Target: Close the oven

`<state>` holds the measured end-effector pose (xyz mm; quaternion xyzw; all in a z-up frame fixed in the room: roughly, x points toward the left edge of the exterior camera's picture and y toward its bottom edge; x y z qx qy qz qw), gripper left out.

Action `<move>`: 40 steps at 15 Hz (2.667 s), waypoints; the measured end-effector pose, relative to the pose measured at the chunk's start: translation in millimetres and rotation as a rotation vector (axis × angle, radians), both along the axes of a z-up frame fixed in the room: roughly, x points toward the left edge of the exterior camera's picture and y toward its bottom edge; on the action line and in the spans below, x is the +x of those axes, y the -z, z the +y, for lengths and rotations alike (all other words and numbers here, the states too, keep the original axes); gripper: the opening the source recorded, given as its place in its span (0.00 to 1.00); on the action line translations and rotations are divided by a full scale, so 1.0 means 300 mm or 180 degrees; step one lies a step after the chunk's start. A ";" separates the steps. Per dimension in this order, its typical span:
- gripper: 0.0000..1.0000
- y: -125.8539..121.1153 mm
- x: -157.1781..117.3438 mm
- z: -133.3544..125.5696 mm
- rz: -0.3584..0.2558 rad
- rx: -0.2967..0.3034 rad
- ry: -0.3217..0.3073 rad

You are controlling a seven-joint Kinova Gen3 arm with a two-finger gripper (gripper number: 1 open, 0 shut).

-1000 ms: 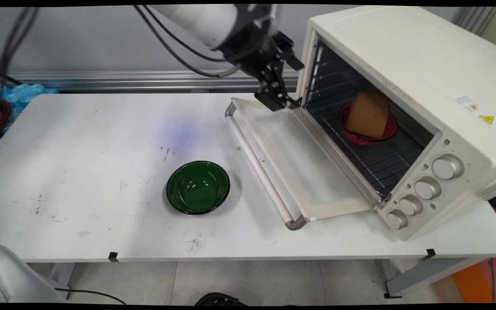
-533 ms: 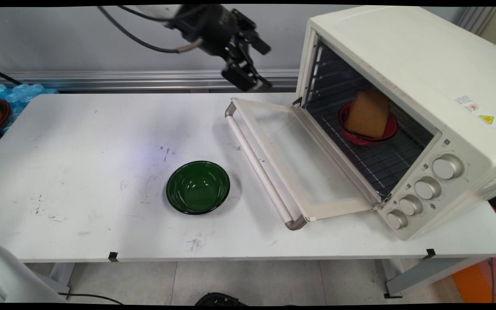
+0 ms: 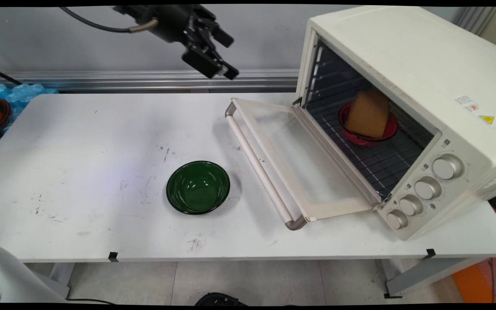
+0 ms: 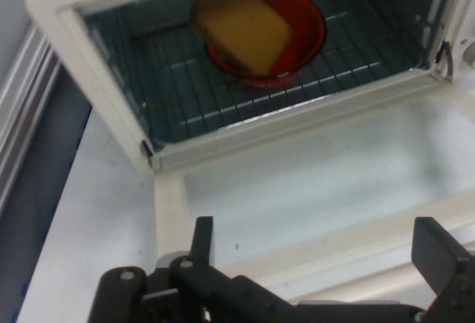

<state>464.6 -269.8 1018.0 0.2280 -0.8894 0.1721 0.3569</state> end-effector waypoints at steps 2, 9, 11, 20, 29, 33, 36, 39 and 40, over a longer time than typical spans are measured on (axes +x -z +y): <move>1.00 -0.013 0.041 0.017 0.0031 0.0070 -0.0084; 1.00 -0.025 0.148 0.081 0.0087 0.0373 -0.0276; 1.00 -0.020 0.163 0.098 0.0091 0.0452 -0.0314; 1.00 0.067 0.180 0.154 -0.0070 0.0738 -0.0519; 1.00 0.235 0.103 0.163 -0.0259 0.0860 -0.0562; 1.00 0.331 0.050 0.152 -0.0310 0.0908 -0.0523; 1.00 0.401 0.009 0.141 -0.0343 0.0928 -0.0496; 1.00 0.464 -0.033 0.126 -0.0360 0.0933 -0.0473; 1.00 0.480 -0.045 0.120 -0.0363 0.0931 -0.0467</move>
